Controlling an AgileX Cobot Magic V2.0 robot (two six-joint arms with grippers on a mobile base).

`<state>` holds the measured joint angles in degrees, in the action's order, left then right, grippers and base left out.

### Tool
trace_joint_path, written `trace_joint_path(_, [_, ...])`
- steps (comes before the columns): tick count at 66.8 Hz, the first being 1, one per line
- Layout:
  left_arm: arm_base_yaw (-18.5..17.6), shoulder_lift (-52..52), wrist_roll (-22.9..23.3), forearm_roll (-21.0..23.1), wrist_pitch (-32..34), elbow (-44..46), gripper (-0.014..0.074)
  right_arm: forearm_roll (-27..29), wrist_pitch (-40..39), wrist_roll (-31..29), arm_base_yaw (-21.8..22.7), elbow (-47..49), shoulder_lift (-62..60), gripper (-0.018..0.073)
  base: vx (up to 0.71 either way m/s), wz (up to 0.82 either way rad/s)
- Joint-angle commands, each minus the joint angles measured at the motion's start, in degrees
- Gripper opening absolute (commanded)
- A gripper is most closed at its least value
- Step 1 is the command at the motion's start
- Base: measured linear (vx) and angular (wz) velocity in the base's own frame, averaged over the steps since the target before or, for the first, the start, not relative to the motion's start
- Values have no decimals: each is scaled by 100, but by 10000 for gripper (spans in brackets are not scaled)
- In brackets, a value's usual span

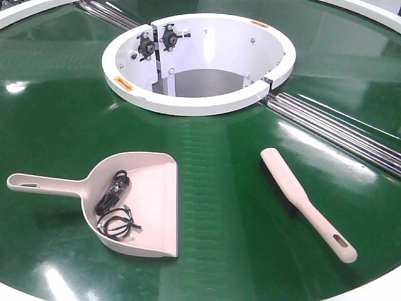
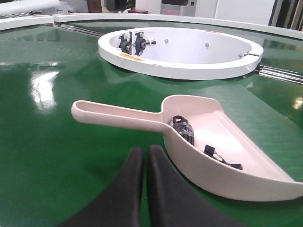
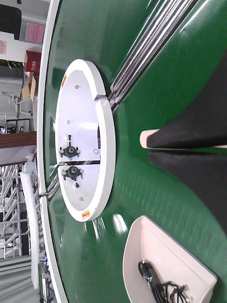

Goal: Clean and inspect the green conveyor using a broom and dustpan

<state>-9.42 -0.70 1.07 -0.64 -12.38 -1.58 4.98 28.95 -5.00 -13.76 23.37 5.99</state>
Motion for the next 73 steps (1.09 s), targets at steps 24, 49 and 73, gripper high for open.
trace_joint_path(24, [9, -86, 54, 4, 449, -62, -6, -588, -498, -2, 505, 75, -113, -8, 0, 0])
trace_joint_path(49, [9, -81, 54, 4, 437, -62, -6, -628, -3731, 415, 946, -2534, -535, -8, 0, 0])
trace_joint_path(73, [9, -82, 54, 4, 405, -62, -6, -787, -3252, 213, 264, -2512, -731, -8, 0, 0])
